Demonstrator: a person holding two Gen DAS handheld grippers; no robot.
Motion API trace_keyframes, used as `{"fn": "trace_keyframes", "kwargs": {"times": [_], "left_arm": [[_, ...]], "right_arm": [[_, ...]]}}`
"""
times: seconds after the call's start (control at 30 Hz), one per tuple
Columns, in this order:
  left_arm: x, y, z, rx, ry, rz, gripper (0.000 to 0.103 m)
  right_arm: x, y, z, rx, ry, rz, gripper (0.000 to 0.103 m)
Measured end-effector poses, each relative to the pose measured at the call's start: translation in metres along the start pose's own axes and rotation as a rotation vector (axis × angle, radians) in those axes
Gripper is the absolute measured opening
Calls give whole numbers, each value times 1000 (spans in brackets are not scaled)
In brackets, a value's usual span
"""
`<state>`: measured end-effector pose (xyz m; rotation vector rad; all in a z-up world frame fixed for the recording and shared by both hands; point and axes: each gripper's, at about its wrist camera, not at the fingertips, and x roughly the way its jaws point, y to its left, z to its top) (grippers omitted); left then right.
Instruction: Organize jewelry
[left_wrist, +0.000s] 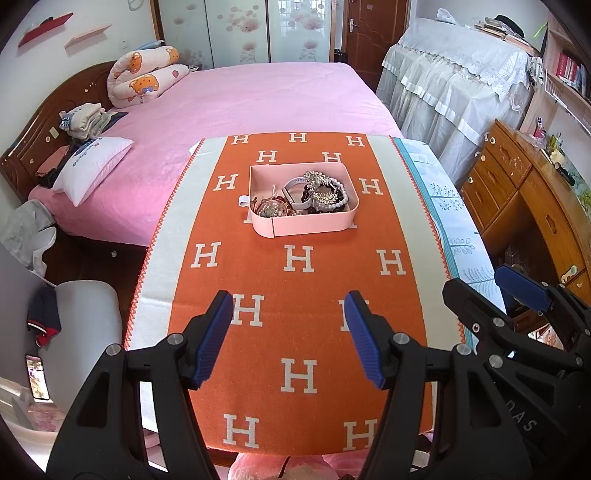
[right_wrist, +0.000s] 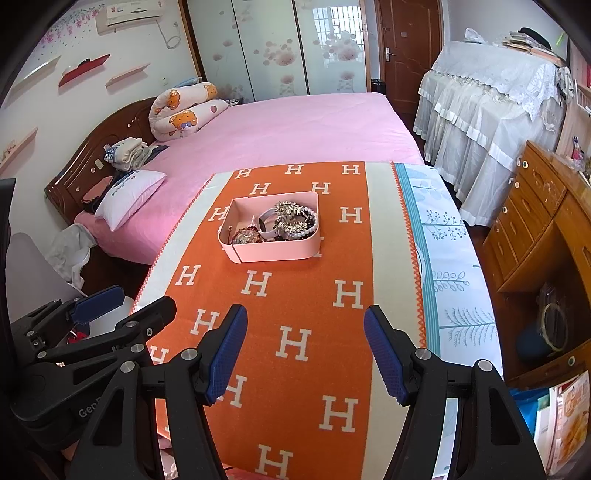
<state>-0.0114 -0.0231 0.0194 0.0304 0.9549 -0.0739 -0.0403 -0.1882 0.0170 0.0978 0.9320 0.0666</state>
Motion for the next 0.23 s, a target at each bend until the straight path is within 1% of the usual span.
{"fn": "trace_keyframes", "kwargs": {"times": [0.23], "left_arm": [[-2, 3, -1, 0, 2, 3, 60]], "right_arm": [[1, 1, 0, 0, 0, 2, 68]]}}
